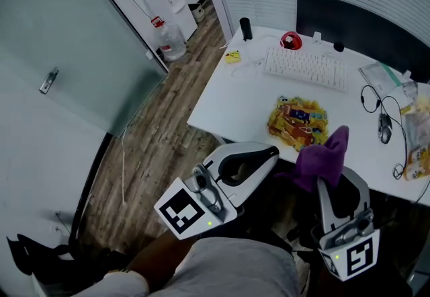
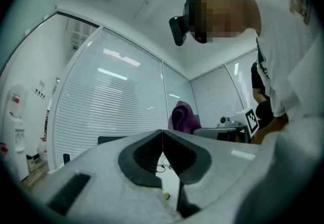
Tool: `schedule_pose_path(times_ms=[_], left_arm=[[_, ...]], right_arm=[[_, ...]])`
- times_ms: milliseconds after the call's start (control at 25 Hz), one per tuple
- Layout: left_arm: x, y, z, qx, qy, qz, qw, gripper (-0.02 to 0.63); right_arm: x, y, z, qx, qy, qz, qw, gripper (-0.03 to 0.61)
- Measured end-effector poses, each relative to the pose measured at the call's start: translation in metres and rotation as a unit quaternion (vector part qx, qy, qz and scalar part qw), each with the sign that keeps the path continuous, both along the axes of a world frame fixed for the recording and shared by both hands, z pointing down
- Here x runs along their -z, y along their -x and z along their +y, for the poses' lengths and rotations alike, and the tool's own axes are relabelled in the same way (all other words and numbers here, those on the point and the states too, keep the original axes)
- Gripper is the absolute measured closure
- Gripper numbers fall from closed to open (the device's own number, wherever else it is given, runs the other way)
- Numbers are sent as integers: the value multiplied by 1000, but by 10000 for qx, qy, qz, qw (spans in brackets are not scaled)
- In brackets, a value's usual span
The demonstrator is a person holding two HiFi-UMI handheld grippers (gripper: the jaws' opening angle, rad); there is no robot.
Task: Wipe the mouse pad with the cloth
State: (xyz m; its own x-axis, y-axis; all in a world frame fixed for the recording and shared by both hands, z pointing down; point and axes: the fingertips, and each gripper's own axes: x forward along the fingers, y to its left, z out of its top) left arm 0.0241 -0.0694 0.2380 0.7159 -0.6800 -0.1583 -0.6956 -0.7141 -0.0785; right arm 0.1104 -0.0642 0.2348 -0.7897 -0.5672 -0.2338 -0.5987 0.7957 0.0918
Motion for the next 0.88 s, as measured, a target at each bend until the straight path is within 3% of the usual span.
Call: schedule_pose_path(times_ms=[880], left_arm=[[-3,35,40,-245,-6,-101,9996,598]], right_arm=[[-8,36,48,-258,158,1,9995,513]])
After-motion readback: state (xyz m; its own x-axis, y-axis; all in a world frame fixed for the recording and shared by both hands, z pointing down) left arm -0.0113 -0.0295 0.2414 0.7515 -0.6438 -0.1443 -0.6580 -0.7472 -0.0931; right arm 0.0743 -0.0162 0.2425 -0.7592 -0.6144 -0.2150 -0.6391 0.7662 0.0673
